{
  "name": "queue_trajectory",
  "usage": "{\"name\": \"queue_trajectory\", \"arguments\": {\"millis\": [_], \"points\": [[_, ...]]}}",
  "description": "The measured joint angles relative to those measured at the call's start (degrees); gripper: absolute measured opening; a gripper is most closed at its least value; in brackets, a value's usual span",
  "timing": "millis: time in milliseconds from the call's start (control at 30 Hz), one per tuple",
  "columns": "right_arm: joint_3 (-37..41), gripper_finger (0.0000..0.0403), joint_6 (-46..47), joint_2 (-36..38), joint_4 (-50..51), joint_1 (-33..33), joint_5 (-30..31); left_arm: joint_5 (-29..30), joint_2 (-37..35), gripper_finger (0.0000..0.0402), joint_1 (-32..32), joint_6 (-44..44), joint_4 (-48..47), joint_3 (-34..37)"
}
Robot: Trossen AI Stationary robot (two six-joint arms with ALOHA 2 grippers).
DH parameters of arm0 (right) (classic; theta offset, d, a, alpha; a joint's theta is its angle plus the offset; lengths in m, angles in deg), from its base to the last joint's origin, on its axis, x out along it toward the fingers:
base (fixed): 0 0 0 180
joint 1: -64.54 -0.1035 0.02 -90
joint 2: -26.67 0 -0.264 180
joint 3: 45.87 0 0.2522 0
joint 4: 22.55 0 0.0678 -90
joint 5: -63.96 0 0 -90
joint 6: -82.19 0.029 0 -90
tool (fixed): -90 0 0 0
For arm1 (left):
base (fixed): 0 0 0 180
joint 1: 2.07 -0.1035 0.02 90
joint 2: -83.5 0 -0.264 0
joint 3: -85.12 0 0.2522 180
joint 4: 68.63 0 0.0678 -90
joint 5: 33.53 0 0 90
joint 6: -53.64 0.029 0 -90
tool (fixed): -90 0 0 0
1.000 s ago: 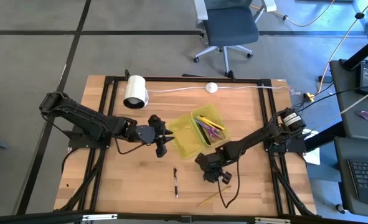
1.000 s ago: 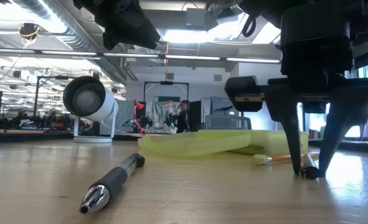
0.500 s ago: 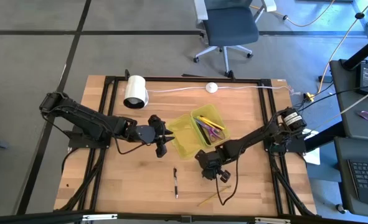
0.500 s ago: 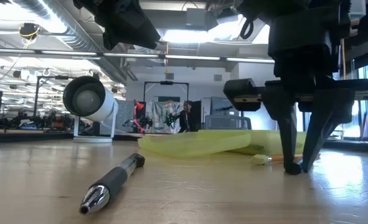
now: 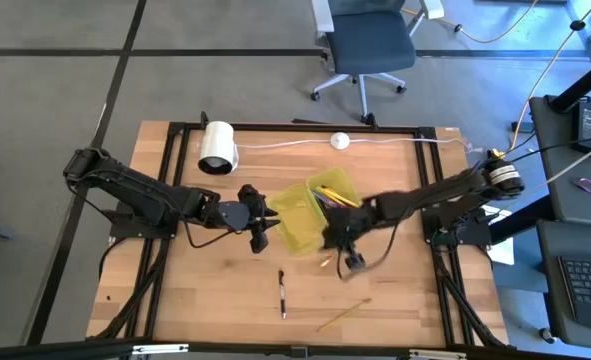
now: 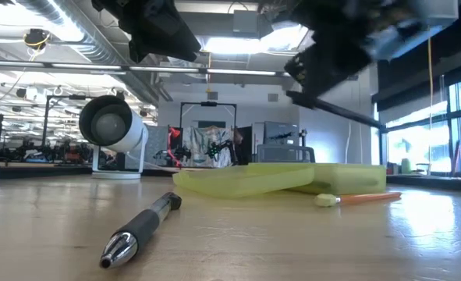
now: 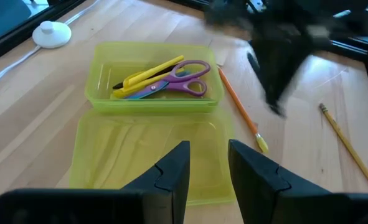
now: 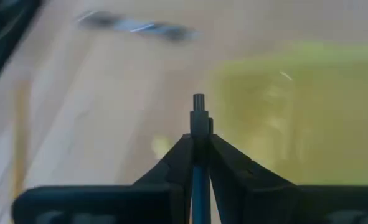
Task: Pick & place school supplies into a supply box
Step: Put the right black pen into the yellow supply box
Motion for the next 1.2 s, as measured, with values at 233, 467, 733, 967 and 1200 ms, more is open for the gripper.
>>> {"name": "queue_trajectory", "arguments": {"millis": [233, 467, 733, 967, 1200], "points": [[-0.06, 0.0050, 15.80, 4.91, 1.47, 10.91, 7.51, -0.02, 0.00, 0.0102, 0.00, -0.11, 0.33, 0.00], [-0.09, 0.0050, 20.31, 2.32, 1.52, 20.38, 9.69, -0.42, 0.00, 0.0102, 0.00, -0.12, 0.40, 0.00], [-0.11, 0.0051, 21.82, -4.71, 0.39, 24.71, 9.72, -0.42, 0.00, 0.0102, 0.00, -0.09, 0.42, 0.00], [-0.11, 0.0051, 21.89, -10.75, -2.10, 24.66, 9.69, -0.42, 0.00, 0.0102, 0.00, -0.05, 0.40, 0.00], [-0.11, 0.0051, 21.86, -12.65, -2.37, 25.08, 9.76, -0.42, 0.00, 0.0102, 0.00, 0.00, 0.40, 0.00]]}}
